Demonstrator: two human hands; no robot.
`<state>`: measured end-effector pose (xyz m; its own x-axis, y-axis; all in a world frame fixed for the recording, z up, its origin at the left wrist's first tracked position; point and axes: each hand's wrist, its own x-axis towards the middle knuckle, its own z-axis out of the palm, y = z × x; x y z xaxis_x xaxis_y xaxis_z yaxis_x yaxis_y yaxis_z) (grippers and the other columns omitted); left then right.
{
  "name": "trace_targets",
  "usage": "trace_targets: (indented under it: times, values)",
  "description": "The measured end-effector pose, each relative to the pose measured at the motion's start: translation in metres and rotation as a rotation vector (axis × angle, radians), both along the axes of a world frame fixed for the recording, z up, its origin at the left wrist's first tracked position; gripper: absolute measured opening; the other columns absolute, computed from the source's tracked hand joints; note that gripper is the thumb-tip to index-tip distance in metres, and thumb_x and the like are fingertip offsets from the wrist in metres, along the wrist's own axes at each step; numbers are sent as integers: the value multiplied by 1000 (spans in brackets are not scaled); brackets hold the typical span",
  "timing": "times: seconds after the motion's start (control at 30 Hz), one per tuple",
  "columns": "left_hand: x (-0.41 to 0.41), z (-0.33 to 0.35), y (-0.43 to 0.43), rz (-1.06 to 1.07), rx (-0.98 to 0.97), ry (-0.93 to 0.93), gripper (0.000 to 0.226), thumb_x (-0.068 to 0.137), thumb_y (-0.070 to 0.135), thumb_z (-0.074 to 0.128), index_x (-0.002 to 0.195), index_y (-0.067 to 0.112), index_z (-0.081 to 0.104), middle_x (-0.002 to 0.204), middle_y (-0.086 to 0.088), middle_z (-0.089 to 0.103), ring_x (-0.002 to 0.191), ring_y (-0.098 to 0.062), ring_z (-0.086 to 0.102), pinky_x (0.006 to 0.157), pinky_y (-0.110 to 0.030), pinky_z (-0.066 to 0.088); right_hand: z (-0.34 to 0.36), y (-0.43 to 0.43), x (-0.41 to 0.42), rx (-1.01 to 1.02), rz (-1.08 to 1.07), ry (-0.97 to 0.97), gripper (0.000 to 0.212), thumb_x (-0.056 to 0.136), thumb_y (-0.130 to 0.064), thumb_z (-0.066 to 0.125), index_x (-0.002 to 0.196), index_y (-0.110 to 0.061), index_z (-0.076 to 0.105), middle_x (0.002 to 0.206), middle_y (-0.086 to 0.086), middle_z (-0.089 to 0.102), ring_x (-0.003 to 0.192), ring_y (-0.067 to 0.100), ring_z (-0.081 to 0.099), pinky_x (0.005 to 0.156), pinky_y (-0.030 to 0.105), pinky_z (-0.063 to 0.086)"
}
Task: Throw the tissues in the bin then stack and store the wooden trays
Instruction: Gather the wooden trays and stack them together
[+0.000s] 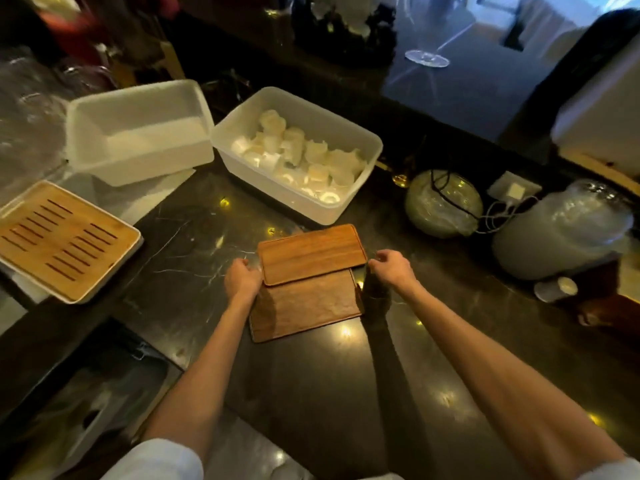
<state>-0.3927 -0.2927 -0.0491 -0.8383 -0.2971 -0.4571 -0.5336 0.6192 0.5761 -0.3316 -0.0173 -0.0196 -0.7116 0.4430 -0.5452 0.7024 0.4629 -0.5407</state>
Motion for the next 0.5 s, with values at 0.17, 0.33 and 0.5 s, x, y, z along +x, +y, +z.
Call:
trace_targets:
  times: [0.17,0.33,0.5]
  values:
    - [-15,-13,5,22,172,-54,8,85,8,63,83,13,70,95,-16,71,100,-31,64,87,-35,49,-25,-1,-38,-381,-253,-72,47,93,-18,59,137,-9,45,109,9,64,99,27,65,73,33,54]
    - [-12,-6,16,36,246,-75,25,81,-4,62,72,18,54,81,-5,61,89,-25,59,77,-35,48,-32,9,-27,-402,-325,-4,6,89,-5,58,88,-11,58,75,6,60,59,13,56,58,25,52]
    - [35,13,51,-113,312,-91,28,85,-7,59,109,7,52,97,-8,56,95,-22,55,83,-35,50,-15,55,80,-453,-370,114,16,93,-17,59,106,-8,58,76,6,60,57,11,56,47,18,48]
